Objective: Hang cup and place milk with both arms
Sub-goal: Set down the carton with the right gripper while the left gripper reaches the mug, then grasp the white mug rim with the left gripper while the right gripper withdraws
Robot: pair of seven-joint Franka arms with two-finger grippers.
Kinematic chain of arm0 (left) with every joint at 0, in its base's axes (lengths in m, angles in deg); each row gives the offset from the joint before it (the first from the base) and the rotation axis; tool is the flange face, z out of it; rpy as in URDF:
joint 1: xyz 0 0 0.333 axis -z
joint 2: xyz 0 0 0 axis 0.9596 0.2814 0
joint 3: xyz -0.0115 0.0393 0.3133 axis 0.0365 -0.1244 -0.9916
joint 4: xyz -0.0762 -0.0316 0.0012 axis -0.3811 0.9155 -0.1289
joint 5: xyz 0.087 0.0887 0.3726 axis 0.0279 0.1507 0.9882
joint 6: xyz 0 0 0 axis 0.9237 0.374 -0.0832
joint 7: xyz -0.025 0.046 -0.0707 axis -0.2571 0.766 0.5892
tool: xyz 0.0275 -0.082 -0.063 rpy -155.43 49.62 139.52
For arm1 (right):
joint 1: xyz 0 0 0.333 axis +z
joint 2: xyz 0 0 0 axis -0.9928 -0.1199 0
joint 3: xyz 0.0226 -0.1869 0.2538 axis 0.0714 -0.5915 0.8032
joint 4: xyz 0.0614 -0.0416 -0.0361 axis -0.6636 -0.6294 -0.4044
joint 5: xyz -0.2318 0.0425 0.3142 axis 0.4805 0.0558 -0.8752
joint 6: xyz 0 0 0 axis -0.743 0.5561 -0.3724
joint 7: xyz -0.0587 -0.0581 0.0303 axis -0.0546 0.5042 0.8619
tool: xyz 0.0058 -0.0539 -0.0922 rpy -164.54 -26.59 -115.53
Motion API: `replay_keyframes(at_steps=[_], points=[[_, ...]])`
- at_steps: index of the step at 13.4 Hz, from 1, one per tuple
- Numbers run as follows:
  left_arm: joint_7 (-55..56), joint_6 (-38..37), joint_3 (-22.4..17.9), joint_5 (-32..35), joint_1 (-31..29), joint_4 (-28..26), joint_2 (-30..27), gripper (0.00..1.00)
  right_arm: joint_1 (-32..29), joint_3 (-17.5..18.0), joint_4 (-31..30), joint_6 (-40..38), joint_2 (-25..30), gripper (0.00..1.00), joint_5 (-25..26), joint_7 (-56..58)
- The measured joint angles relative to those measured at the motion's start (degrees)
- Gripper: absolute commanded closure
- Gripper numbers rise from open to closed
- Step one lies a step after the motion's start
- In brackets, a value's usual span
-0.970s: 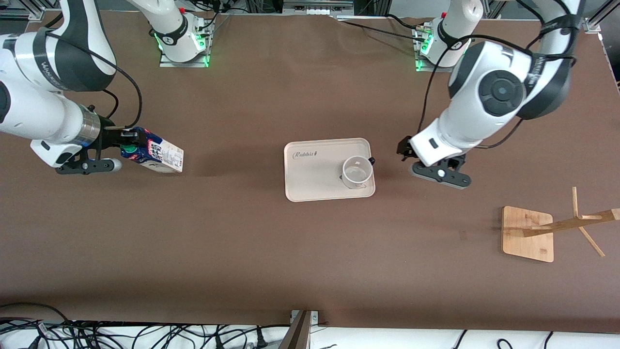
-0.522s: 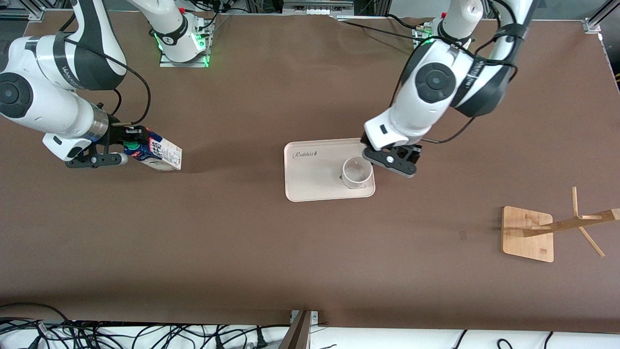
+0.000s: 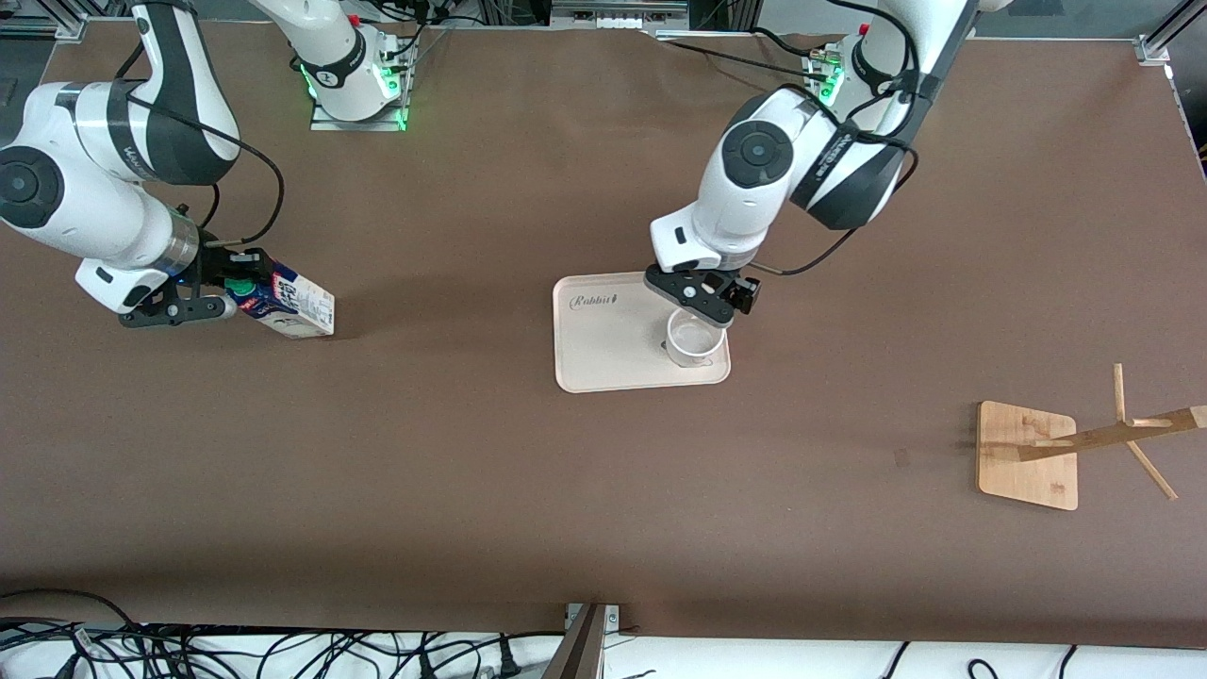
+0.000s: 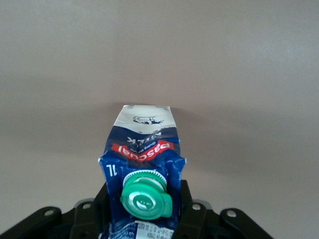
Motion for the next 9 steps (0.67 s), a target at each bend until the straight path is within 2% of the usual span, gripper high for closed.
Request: replay_keyframes(at_steps=[4, 5, 6, 7, 9], points=[[-0.03, 8.77, -0.64, 6.83, 0.24, 0.22, 5.76, 0.0, -0.4, 0.02, -3.36, 3.66, -0.02, 0.44, 0.07, 0.04], [-0.04, 10.48, -1.03, 7.9, 0.24, 0.36, 7.08, 0.0, -0.76, 0.02, -4.16, 4.58, -0.06, 0.33, 0.09, 0.16], [-0.07, 11.45, -1.48, 8.64, 0.24, 0.81, 8.16, 0.0, -1.25, 0.02, -4.69, 5.22, -0.15, 0.03, 0.12, 0.4], [-0.25, 11.85, -1.88, 8.85, 0.24, 1.47, 8.83, 0.0, -1.77, 0.01, -4.93, 5.49, -0.23, 0.0, 0.12, 0.59], [-0.77, 11.91, -2.31, 8.86, 0.24, 2.37, 9.22, 0.0, -2.59, 0.02, -4.88, 5.52, -0.17, 0.0, 0.12, 0.69]])
